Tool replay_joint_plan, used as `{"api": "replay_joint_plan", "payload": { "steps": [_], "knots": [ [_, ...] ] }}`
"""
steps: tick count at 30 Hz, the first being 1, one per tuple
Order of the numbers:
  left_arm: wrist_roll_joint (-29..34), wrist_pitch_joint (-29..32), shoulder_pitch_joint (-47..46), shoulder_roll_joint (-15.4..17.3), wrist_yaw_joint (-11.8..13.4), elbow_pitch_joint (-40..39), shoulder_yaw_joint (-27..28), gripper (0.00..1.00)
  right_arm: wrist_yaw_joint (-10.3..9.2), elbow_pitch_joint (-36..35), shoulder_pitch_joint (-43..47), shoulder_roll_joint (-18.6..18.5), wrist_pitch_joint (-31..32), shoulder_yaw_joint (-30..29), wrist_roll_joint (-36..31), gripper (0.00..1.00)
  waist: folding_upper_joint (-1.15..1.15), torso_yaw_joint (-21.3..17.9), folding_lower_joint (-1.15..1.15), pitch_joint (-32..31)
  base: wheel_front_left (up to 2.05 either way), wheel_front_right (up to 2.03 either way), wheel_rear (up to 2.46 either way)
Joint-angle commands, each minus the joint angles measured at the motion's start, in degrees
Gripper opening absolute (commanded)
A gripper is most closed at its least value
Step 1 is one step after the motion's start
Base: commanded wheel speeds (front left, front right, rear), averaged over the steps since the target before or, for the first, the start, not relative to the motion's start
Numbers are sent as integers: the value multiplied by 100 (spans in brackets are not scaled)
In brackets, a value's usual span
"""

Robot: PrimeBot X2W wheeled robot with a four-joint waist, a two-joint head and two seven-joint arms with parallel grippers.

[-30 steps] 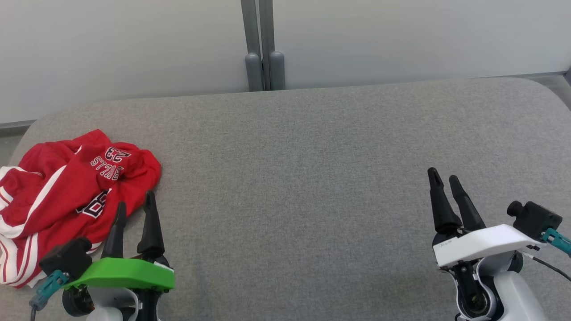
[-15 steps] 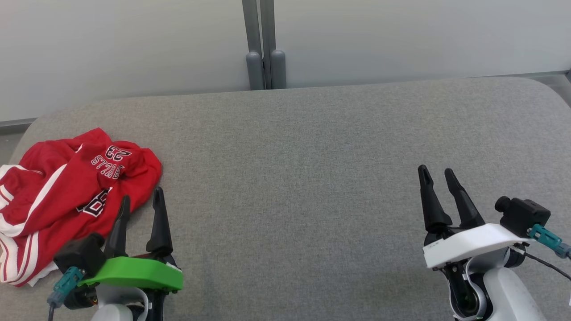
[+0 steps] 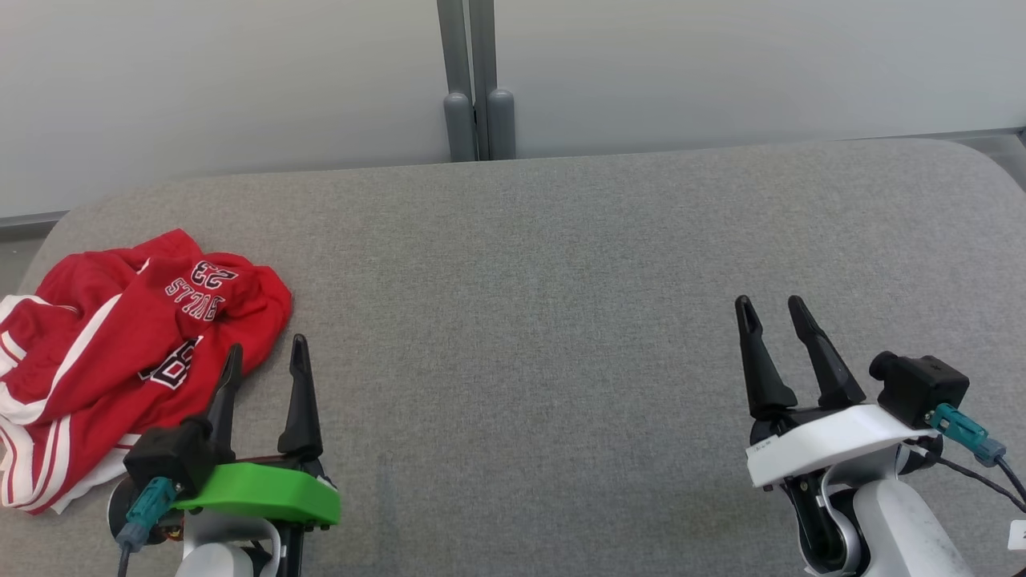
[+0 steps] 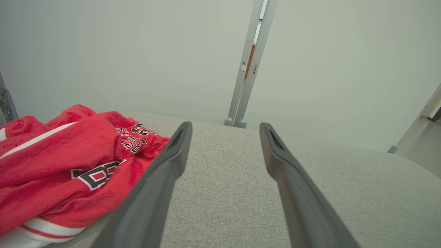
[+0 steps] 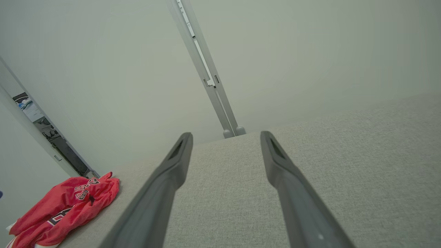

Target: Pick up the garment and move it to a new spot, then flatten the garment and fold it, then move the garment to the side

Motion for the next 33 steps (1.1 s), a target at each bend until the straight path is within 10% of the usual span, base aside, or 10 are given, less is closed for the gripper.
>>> {"api": "replay_joint_plan", "payload": {
  "steps": [1,33],
  "knots": [
    [131,-56,-128,43,28,-21,-7,100,2,-36,-107,-26,-57,27,-133,100,0,-3,0,1,0,0,0],
    [1443,-404,-135,50,55,99,-210,100,1,176,-198,-50,-408,163,-1169,100,0,-13,0,-28,0,0,0]
  ]
}}
